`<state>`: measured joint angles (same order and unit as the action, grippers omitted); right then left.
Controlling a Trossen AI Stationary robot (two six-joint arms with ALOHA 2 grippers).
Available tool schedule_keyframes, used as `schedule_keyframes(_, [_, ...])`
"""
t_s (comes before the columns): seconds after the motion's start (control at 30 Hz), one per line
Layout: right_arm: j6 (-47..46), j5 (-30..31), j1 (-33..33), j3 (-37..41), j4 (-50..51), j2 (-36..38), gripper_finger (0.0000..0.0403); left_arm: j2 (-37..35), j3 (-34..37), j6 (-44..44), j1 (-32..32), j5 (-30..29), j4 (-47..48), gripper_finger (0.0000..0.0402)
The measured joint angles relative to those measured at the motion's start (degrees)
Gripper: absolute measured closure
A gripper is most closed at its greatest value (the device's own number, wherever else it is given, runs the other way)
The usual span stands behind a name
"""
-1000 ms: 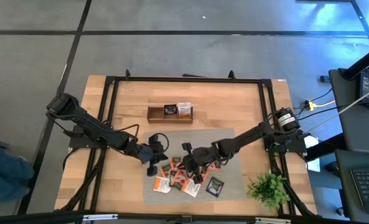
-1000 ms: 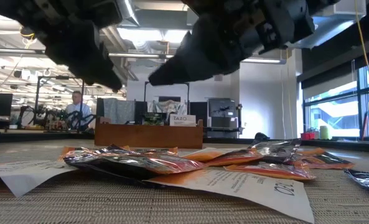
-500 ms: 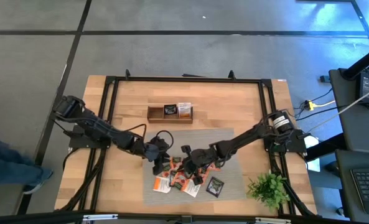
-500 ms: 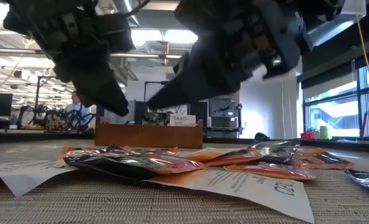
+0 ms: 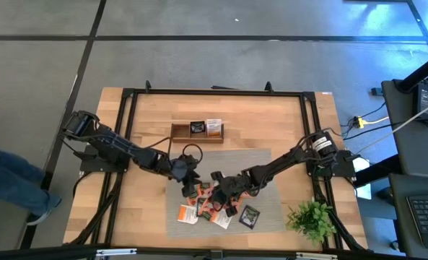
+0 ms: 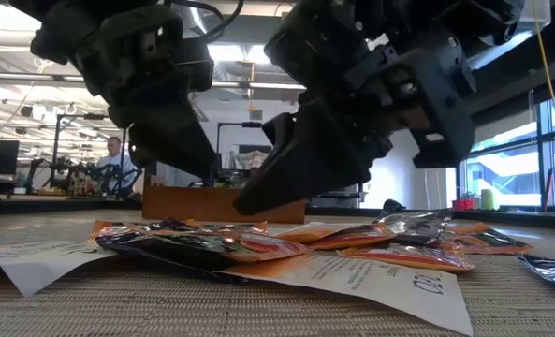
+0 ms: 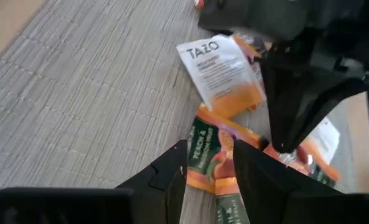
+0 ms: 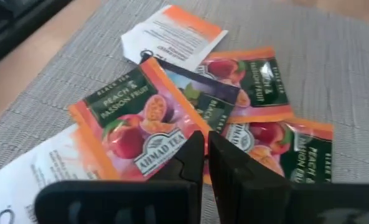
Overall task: Pick & Place Tea
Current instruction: Put the orange tea bag into the left section of the wooden organizer
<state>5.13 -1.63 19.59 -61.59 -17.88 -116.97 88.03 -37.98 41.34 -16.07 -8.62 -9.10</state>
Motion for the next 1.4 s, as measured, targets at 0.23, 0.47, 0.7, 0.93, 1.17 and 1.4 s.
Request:
schedule_keyframes(0.23, [-1.88, -2.41, -0.03, -0.11, -1.73, -3.13, 0.0376, 0.00, 0.00, 0.23, 0.10, 0.98, -1.36, 0.0276])
schedule_keyframes(0.47, [-2.41, -3.60, -0.33, -0.19, -2.05, -3.80, 0.0376, 0.00, 0.00, 3.01, 0.10, 1.00, -0.97, 0.0279])
schedule_keyframes(0.7, [-2.32, -3.61, -0.37, -0.19, -1.71, -3.84, 0.0376, 2.78, 0.00, 5.03, 0.49, 2.11, -1.41, 0.0278])
schedule_keyframes(0.93, [-2.10, -3.63, -0.37, -0.17, -1.51, -3.89, 0.0376, 6.37, -0.02, 6.14, 2.08, 3.16, -1.48, 0.0280])
schedule_keyframes(1.17, [-2.10, -3.73, -0.64, -0.10, -1.38, -3.95, 0.0376, 8.71, -0.02, 6.10, 3.21, 8.69, -4.49, 0.0279])
schedule_keyframes(1.4, [-2.13, -4.49, -1.05, -0.06, -1.31, -4.00, 0.0376, 11.38, -0.07, 6.04, 3.21, 13.35, -8.37, 0.0290])
